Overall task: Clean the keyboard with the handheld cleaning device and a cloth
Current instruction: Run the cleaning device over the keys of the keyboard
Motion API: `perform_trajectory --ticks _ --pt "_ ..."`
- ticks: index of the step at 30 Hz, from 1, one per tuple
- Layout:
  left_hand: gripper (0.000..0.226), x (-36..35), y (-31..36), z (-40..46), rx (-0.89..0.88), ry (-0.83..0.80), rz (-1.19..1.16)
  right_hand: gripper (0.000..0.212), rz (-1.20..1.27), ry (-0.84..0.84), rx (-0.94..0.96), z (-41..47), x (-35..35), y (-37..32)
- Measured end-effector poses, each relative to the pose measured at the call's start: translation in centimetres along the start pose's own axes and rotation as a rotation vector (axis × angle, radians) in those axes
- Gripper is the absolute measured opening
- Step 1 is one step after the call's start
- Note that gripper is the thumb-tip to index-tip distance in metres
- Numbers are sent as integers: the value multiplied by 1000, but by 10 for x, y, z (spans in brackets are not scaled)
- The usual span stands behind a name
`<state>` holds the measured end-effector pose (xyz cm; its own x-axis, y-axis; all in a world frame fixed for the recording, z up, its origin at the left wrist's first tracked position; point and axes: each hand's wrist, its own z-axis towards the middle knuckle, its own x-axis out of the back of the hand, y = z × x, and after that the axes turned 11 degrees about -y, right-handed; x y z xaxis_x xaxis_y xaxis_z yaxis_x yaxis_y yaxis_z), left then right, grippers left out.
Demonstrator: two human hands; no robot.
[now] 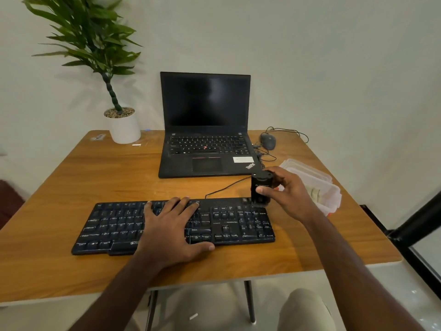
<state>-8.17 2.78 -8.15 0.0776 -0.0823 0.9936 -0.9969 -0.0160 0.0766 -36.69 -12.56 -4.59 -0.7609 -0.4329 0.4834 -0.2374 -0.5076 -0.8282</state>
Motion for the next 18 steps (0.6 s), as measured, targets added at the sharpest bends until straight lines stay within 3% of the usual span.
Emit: perform_trajectory --ticks 4,8,14,18 --pt "118 4 -42 -20 2 91 -21 38 -4 19 -9 6 -37 -7" --pt "119 12 -125 -53 197 109 -128 39 10 15 21 20 -66 -17" --pt "133 6 -196 -79 254 -149 -353 42 108 -23 82 50 -124 -43" --pt "143 4 -197 -79 210 -169 -410 39 96 -157 142 65 -168 -61"
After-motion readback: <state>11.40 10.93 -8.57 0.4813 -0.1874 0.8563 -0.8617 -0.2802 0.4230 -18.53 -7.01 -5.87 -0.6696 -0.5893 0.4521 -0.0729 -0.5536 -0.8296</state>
